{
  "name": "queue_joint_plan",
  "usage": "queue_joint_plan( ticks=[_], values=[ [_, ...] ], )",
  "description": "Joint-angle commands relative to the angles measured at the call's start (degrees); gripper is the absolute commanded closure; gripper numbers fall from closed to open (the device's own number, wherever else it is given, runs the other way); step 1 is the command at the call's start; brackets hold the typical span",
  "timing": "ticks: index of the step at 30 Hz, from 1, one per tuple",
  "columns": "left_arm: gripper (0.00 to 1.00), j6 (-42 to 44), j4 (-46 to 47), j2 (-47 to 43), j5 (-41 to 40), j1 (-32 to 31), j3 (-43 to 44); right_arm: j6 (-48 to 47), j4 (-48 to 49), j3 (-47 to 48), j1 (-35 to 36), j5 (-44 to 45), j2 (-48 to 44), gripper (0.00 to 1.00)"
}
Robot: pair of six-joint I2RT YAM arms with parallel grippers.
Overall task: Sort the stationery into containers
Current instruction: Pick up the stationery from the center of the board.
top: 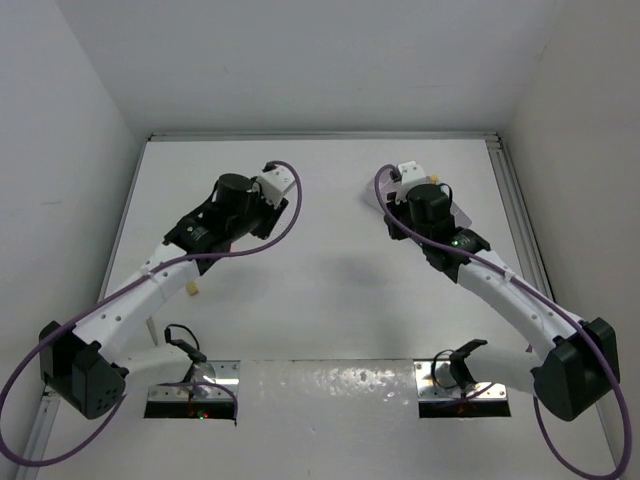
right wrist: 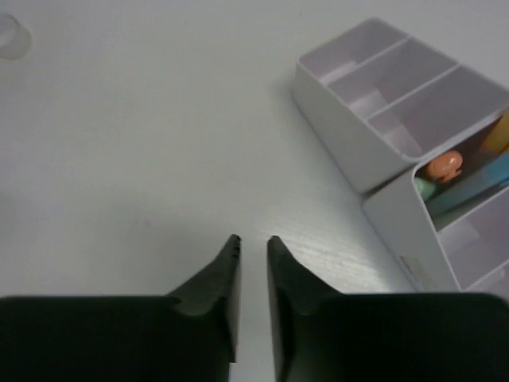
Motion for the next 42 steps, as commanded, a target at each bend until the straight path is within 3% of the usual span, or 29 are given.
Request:
queue_joint_plan(
  ticks=[1,2,4,7,10,15,21,28,34,39,42],
  values=[
    [0.67,0.95,-9.59,2.26,-12.08,0.33,4.07,5.60,-1.97,0.13,2.52,6.82,-0.84,0.91],
    [0.73,0.15,-9.51,2.87,-13.14,0.77,4.08,5.61,-2.05,0.14,3.05,6.82,-0.67,0.89],
    [0.86,-3.97,-9.42,5.07,-13.94,2.44,4.42,5.53,-1.53,0.14,4.54,7.35,-0.49,0.60],
    [0.82,-10.56,-12.39,9.55,-10.70,4.98,6.53,4.74,-0.12,-0.30,5.87,8.05,0.21,0.43],
    [0.75,-18.73,-17.83,15.61,-8.58,8.85,10.92,5.43,-1.61,1.28,6.13,7.09,1.26,0.42],
    [0.74,-22.09,-18.04,22.83,-8.84,15.53,13.65,3.86,-7.58,4.53,7.10,4.80,2.58,0.42],
    [0.72,-18.32,-13.73,26.70,-12.88,19.57,14.80,4.73,-6.72,2.78,7.71,4.80,3.37,0.42],
    [0.64,-12.16,-5.73,34.51,-9.64,22.48,18.99,6.85,-5.04,3.56,9.82,4.98,6.71,0.43],
    [0.66,-14.26,-3.10,46.81,-9.20,25.03,27.88,3.42,-9.52,8.47,12.02,5.33,10.40,0.43],
    [0.68,-15.50,-0.63,51.39,-9.46,27.14,31.58,3.77,-10.93,11.56,13.34,6.74,12.78,0.43],
    [0.70,-14.36,-0.54,52.45,-5.34,27.49,30.89,3.59,-11.46,12.61,14.04,7.52,14.27,0.43]
  ],
)
